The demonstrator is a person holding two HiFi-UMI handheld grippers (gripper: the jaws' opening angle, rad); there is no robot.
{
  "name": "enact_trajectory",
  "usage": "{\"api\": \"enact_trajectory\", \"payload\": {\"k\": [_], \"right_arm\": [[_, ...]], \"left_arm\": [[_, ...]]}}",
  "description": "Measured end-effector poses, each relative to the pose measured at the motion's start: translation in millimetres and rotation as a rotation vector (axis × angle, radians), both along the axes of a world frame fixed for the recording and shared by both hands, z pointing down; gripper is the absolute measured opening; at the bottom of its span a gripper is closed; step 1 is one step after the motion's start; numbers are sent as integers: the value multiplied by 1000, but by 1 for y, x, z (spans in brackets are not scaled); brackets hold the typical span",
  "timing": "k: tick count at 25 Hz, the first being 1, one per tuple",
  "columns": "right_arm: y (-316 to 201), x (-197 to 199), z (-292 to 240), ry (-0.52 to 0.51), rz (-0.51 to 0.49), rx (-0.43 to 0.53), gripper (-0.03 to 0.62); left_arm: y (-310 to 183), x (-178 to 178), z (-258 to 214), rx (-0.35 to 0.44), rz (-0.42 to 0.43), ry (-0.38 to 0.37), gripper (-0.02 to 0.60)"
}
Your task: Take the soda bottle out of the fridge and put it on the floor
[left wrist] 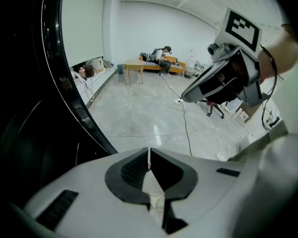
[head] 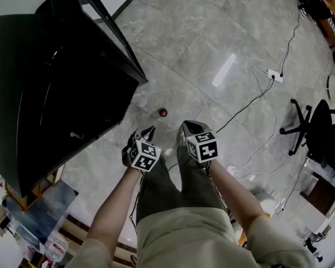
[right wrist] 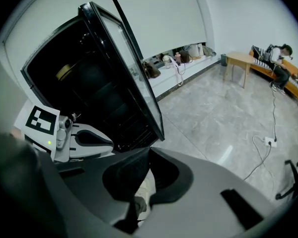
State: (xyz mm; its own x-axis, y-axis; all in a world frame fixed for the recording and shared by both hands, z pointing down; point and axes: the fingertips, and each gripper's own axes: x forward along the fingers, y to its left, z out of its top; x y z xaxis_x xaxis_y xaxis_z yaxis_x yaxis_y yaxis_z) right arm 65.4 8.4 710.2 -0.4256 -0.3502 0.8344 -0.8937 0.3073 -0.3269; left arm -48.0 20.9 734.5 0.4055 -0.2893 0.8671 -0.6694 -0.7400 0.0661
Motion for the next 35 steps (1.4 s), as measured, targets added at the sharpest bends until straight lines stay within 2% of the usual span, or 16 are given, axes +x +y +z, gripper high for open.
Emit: {"api": "enact_trajectory", "payload": {"k": [3, 8, 14, 19, 29, 35], "right_arm": [[-4, -8, -33, -9, -8, 30, -5], [-2, -21, -85, -5, -58, 78, -3], [-2, -31, -143, 22, -107, 149, -4], [6, -56, -196, -9, -145, 208, -5], [0, -83, -306, -63, -201, 382, -5], [-10, -86, -374, -80, -207, 519, -5]], "left_arm": [[-3, -9, -26, 28, -3, -2, 17], [4, -30, -66, 42, -53, 7, 17], [3, -47, -122, 122, -76, 33, 17], [5, -60, -161, 173, -91, 55, 17], [-3, -64, -280, 387, -94, 141, 17], [-14, -69, -357, 518, -130, 209, 17]]}}
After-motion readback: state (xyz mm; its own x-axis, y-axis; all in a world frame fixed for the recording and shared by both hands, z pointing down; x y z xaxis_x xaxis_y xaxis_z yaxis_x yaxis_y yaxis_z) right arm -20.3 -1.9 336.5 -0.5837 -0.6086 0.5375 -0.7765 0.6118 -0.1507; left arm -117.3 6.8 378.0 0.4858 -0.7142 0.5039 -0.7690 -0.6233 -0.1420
